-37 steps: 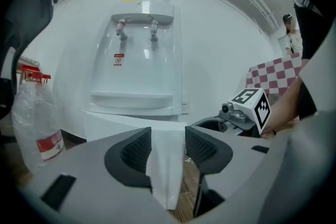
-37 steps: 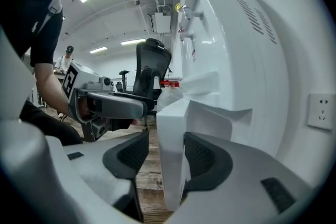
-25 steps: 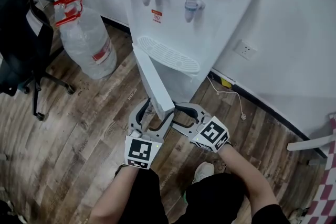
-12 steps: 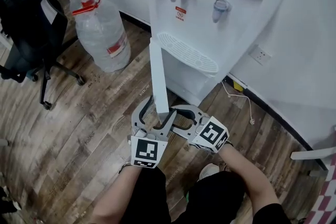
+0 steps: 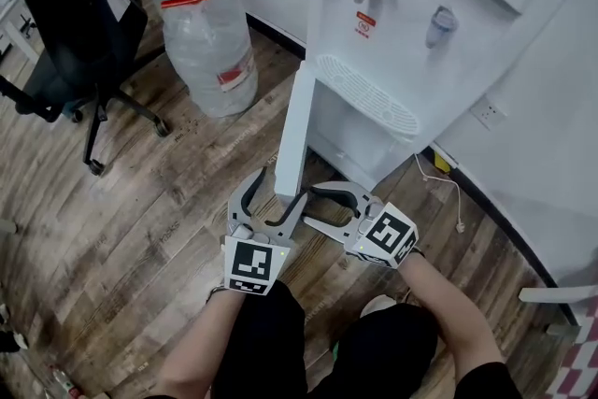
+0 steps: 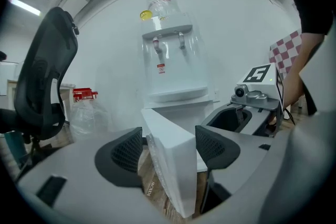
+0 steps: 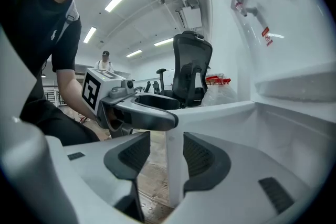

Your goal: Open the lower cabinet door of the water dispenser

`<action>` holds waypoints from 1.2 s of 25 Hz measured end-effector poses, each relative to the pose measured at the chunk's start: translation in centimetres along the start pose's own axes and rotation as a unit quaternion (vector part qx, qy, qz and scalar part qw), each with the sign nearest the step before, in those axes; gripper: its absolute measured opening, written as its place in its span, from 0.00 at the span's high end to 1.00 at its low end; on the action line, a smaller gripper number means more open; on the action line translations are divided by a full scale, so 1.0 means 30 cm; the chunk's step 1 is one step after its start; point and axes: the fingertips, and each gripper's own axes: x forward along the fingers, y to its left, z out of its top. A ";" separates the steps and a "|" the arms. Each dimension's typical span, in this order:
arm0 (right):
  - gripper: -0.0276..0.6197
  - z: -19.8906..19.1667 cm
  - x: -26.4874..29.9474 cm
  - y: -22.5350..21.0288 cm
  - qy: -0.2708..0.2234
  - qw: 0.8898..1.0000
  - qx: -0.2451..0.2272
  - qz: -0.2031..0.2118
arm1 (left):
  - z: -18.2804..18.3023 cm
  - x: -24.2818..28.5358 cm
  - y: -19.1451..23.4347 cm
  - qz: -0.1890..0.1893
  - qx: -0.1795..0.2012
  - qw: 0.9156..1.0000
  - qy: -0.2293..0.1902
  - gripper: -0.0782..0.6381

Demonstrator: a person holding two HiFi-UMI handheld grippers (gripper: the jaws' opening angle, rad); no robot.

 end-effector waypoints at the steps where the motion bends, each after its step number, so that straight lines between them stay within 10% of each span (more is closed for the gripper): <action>1: 0.64 0.008 0.003 0.001 0.001 1.000 -0.003 0.002 | -0.006 -0.009 0.017 0.005 0.001 1.000 0.002 0.44; 16: 0.88 0.160 0.095 -0.019 0.001 1.000 -0.019 0.002 | -0.086 -0.087 0.328 0.073 0.000 0.997 0.023 0.44; 30: 0.90 0.261 0.128 0.014 -0.012 1.000 -0.019 0.013 | -0.137 -0.070 0.602 0.116 -0.010 0.992 0.044 0.53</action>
